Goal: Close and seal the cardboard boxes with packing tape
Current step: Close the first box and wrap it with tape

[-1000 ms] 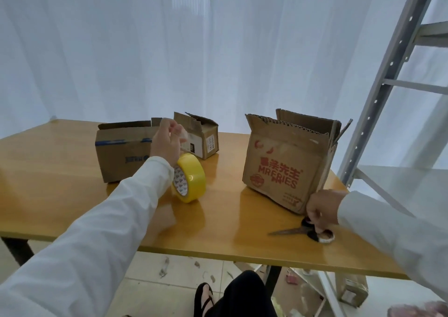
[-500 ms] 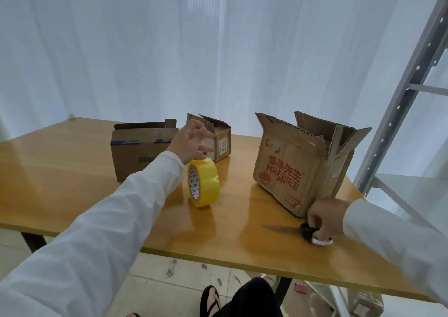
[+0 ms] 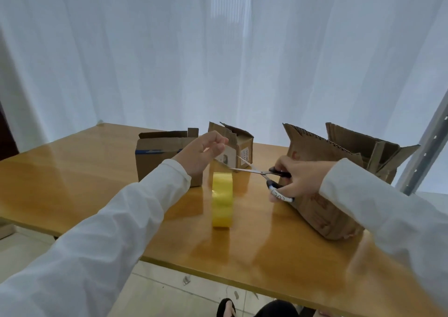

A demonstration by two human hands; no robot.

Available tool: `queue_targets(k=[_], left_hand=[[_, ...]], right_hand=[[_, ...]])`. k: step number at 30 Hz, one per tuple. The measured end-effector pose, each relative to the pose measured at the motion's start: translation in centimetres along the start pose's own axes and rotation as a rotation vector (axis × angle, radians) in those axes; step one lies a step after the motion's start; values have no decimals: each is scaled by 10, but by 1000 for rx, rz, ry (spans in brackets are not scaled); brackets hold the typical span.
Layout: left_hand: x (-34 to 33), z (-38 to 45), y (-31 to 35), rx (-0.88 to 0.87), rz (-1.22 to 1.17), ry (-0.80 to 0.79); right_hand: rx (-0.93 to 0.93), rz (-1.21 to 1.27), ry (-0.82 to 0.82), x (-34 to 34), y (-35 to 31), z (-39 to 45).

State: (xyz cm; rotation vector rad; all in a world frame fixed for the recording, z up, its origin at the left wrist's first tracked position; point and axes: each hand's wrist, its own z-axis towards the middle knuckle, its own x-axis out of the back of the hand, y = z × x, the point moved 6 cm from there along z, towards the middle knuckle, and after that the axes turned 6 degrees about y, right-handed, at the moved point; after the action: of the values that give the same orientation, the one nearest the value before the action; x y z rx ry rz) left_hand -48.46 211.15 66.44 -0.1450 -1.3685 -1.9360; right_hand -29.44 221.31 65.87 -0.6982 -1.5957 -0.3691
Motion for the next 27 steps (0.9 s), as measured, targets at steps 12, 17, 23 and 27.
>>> queue_targets(k=[12, 17, 23, 27], left_hand=[[-1, -1, 2, -43, 47, 48], [-2, -2, 4, -80, 57, 80], [14, -2, 8, -61, -7, 340], [26, -6, -10, 58, -100, 411]], right_hand=[[67, 46, -65, -14, -23, 23], [103, 88, 67, -12, -27, 26], [115, 134, 144, -8, -26, 19], [111, 164, 152, -10, -26, 19]])
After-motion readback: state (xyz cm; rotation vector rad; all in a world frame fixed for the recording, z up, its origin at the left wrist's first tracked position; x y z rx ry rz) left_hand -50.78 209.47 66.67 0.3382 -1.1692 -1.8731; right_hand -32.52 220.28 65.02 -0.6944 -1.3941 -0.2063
